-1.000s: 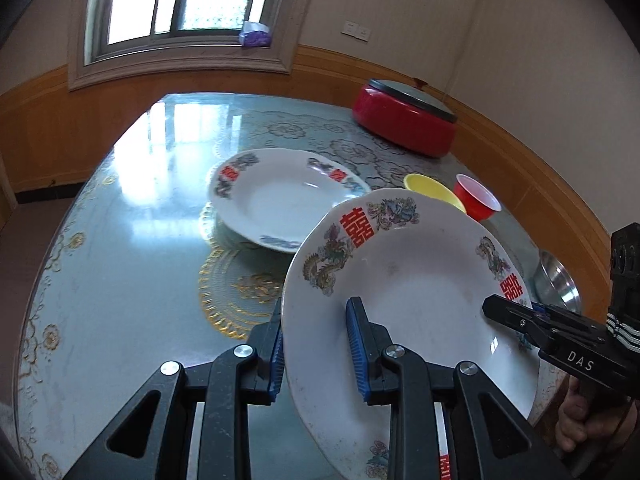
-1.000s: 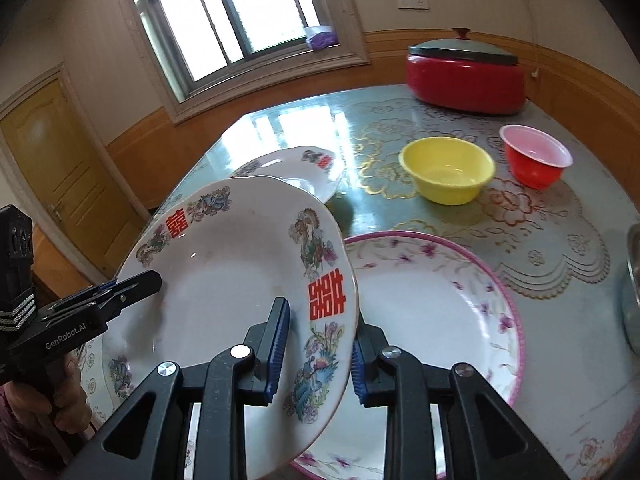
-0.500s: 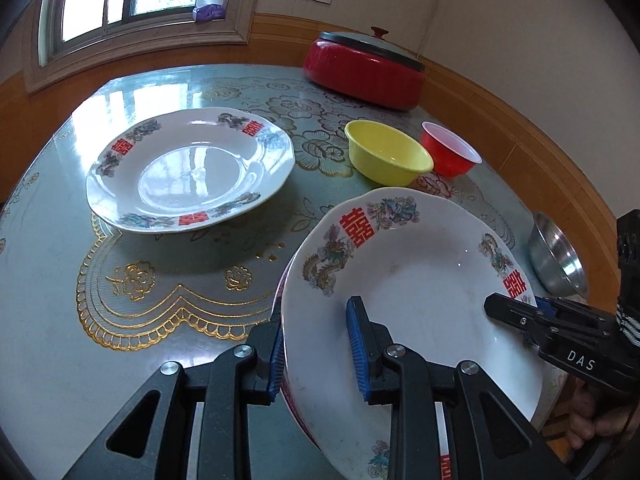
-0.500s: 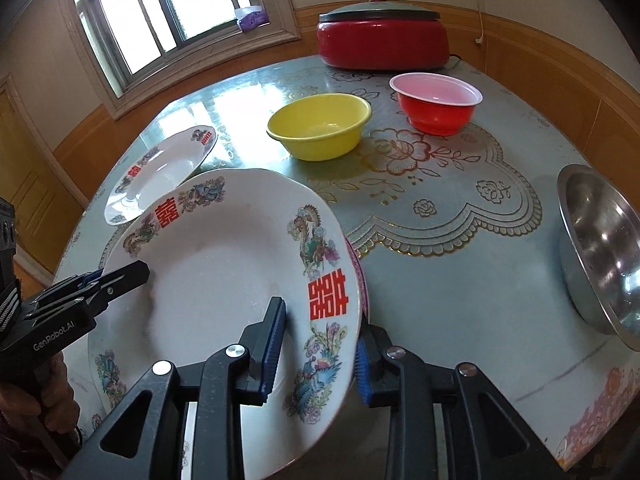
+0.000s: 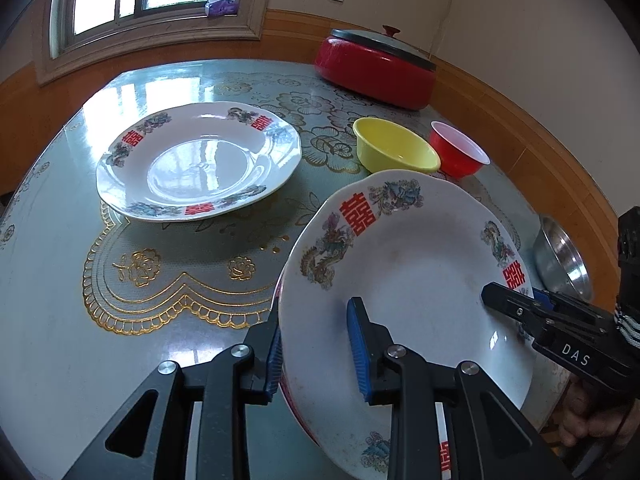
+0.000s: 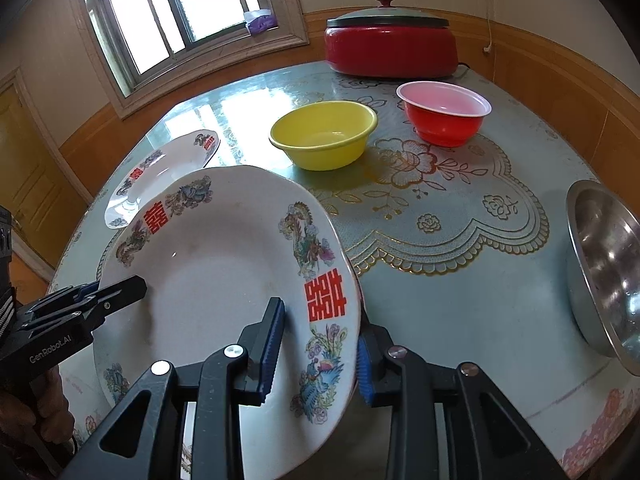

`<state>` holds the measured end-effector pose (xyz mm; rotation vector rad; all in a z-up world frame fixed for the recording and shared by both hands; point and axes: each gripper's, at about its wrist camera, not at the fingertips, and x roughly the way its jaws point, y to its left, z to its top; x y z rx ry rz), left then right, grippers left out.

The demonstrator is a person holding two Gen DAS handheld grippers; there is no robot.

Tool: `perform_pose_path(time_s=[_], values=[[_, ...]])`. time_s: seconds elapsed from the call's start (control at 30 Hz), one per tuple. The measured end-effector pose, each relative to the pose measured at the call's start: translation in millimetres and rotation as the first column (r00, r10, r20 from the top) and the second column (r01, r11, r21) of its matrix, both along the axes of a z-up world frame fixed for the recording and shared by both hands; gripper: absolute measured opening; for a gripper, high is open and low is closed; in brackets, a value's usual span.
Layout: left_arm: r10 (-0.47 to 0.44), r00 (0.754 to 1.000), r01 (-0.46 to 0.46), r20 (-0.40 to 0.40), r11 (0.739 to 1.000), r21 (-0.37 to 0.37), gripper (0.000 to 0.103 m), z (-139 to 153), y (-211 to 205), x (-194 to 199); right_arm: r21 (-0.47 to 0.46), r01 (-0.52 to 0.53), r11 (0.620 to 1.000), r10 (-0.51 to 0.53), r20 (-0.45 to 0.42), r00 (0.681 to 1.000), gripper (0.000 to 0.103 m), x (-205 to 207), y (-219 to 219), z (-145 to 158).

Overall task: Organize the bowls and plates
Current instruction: 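Lift the large double-happiness plate and carry it over the floral plate, then lower the plate onto the floral plate and open both grippers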

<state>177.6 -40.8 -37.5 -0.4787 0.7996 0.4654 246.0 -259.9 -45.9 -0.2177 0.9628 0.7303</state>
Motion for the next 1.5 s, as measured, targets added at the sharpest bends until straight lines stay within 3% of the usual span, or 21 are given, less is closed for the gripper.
perform_pose_path(time_s=[0.1,0.23,0.47,0.73,0.9,0.97,1.1,1.3,1.43,1.5], values=[[0.007,1.0,-0.007,-0.003,1.0,0.0,0.03,1,1,2,0.007,0.012,1.0,-0.012,0.0,1.0,0.033,0,-1,0],[-0.008,1.0,0.008,-0.007,1.0,-0.022,0.038,0,2,6,0.03,0.056,0.998,-0.055,-0.031,0.998,0.034,3,-3,1],[-0.009,1.0,0.009,0.001,0.998,-0.062,0.039,-1,7,7,0.021,0.104,0.994,-0.103,-0.025,0.994,0.034,-1,-1,3],[-0.011,1.0,0.011,0.006,0.998,-0.064,0.037,-3,8,9,0.159,0.194,0.968,-0.172,-0.138,0.975,0.034,11,-20,2],[-0.02,1.0,0.02,0.007,0.999,-0.029,0.029,-5,5,9,0.062,0.211,0.976,-0.21,-0.026,0.977,0.034,6,-12,1],[-0.015,1.0,0.015,0.008,1.0,-0.008,0.029,-3,4,9,0.052,0.2,0.978,-0.199,-0.037,0.979,0.035,7,-11,-6],[-0.003,1.0,0.004,0.026,0.999,-0.043,0.029,-4,11,5,0.052,0.181,0.982,-0.181,-0.012,0.983,0.034,7,-9,-8],[-0.006,1.0,0.006,0.02,1.0,0.002,0.029,-2,4,4,-0.097,0.123,0.988,-0.106,0.168,0.98,0.041,-5,15,-13],[0.001,0.999,-0.002,0.037,0.999,0.033,0.03,3,2,-2,-0.111,0.095,0.989,-0.073,0.187,0.98,0.043,-6,15,-15],[-0.018,0.995,0.014,0.094,0.999,0.041,0.036,12,1,-8,-0.116,0.088,0.989,-0.065,0.187,0.98,0.043,-6,16,-14]])
